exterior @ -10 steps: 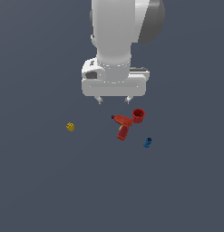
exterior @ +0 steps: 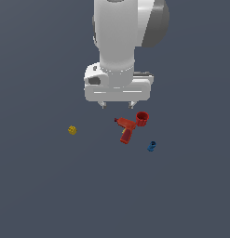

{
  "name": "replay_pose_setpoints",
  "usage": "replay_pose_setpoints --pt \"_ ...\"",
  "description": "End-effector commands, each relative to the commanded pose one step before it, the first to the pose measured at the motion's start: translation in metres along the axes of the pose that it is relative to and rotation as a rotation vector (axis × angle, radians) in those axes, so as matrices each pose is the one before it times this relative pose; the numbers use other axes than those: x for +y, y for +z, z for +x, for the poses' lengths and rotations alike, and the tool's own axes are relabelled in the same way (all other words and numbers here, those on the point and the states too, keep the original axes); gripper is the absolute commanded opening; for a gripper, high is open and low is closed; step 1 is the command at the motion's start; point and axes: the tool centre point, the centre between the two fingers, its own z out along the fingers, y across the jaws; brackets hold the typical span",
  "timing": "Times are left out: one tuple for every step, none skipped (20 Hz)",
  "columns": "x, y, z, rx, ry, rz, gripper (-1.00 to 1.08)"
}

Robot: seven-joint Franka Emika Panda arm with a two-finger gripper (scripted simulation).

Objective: Pick up a designated object from a clutter of objects.

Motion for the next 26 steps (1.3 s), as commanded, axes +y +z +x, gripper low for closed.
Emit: replay_pose_setpoints --pt "-0.00073 0.00018 0.00058 0.00010 -0.00227 0.00175 1.00" --pt "0.00047 0.00017 -0.00007 0.00017 0.00106 -0.00052 1.00" --pt "0.00093 0.00076 0.00013 0.00012 0.00136 0.00018 1.00" --pt "0.00145 0.00131 0.00030 0.00015 0.00201 0.00046 1.00" --pt "0.00202 0.00186 0.00044 0.00020 0.00275 0.00072 1.00" --pt "0.00264 0.00238 0.00055 0.00026 0.00360 0.00090 1.00" --pt "0.00321 0.00289 0.00063 0.00034 0.00440 0.00100 1.00" --pt "0.00382 0.00338 0.00069 0.00042 0.00527 0.00109 1.00" --pt "0.00445 0.00387 0.00074 0.00051 0.00616 0.00119 1.00" --pt "0.00499 0.00433 0.00077 0.00058 0.00691 0.00125 1.00" --pt "0.00556 0.00480 0.00079 0.00066 0.00767 0.00131 1.00" --pt "0.00617 0.00530 0.00080 0.00075 0.00850 0.00136 1.00" --pt "0.00678 0.00577 0.00077 0.00085 0.00933 0.00135 1.00" --pt "0.00741 0.00627 0.00072 0.00095 0.01020 0.00130 1.00" --pt "0.00809 0.00675 0.00064 0.00106 0.01112 0.00122 1.00" --pt "0.00875 0.00724 0.00053 0.00117 0.01202 0.00109 1.00" --pt "0.00943 0.00772 0.00039 0.00129 0.01294 0.00091 1.00" --pt "0.01013 0.00819 0.00020 0.00140 0.01389 0.00067 1.00" --pt "0.01083 0.00866 -0.00002 0.00151 0.01482 0.00037 1.00" --pt "0.01155 0.00912 -0.00029 0.00162 0.01577 0.00001 1.00" --pt "0.01226 0.00957 -0.00060 0.00172 0.01672 -0.00042 1.00" --pt "0.01269 0.00977 -0.00093 0.00176 0.01727 -0.00091 1.00" --pt "0.01275 0.00971 -0.00124 0.00174 0.01731 -0.00138 1.00" --pt "0.01273 0.00957 -0.00154 0.00170 0.01725 -0.00185 1.00" --pt "0.01220 0.00907 -0.00175 0.00159 0.01649 -0.00222 1.00" --pt "0.01156 0.00852 -0.00191 0.00145 0.01559 -0.00250 1.00"
